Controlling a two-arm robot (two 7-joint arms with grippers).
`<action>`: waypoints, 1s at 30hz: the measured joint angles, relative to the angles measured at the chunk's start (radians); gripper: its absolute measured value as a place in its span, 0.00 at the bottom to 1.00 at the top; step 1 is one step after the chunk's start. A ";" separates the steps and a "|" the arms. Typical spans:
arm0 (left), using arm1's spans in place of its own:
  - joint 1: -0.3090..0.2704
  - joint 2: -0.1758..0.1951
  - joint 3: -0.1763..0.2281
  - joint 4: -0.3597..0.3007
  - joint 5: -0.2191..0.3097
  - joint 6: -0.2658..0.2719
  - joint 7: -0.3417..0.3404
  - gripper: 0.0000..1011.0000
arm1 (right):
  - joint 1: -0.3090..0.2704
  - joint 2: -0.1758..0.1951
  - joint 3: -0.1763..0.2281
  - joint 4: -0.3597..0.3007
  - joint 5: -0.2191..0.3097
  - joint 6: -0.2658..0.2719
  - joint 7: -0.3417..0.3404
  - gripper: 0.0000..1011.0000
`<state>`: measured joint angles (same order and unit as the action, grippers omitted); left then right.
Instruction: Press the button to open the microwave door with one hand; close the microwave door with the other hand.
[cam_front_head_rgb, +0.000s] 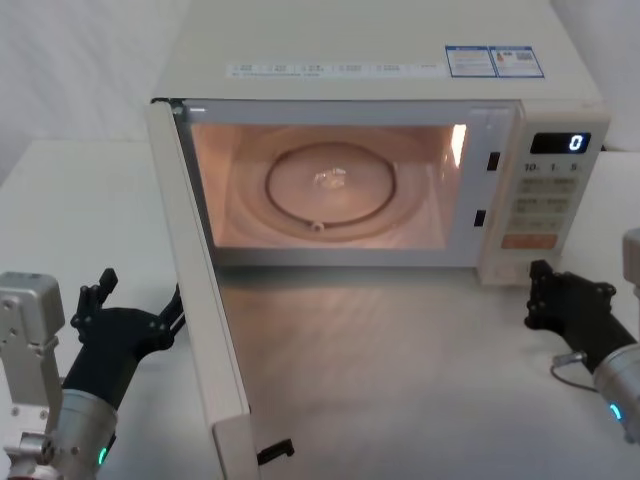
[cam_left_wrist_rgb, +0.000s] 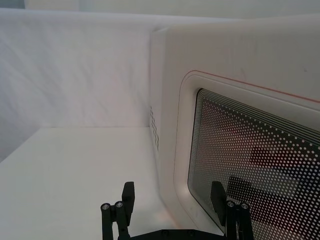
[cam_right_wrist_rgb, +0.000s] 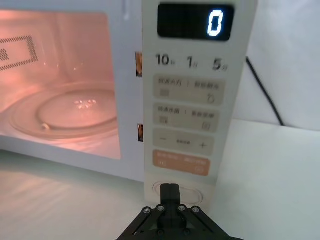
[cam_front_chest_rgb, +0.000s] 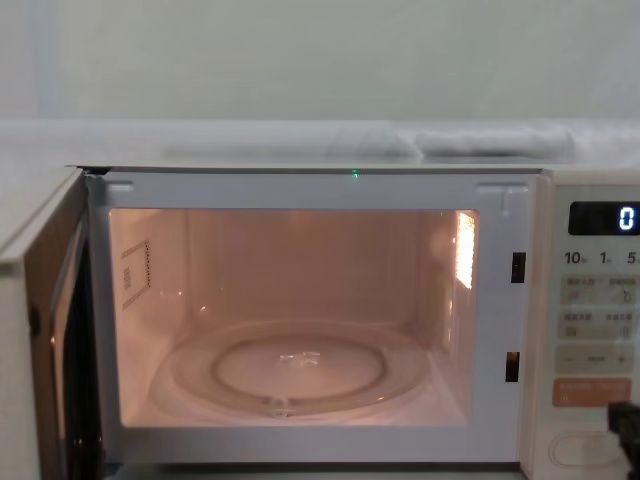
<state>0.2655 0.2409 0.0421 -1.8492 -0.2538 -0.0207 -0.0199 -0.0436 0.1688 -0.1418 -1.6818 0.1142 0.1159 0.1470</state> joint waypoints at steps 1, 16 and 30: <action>0.000 0.000 0.000 0.000 0.000 0.000 0.000 0.99 | -0.007 0.002 0.003 -0.013 0.000 0.001 0.000 0.00; 0.000 0.000 0.000 0.000 0.000 0.000 0.000 0.99 | -0.086 0.055 0.102 -0.159 0.036 0.025 0.005 0.00; 0.000 0.000 0.000 0.000 0.000 0.000 0.000 0.99 | -0.095 0.079 0.140 -0.170 0.044 0.004 0.018 0.00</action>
<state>0.2655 0.2409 0.0421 -1.8492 -0.2538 -0.0207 -0.0199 -0.1390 0.2475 -0.0014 -1.8523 0.1582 0.1201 0.1651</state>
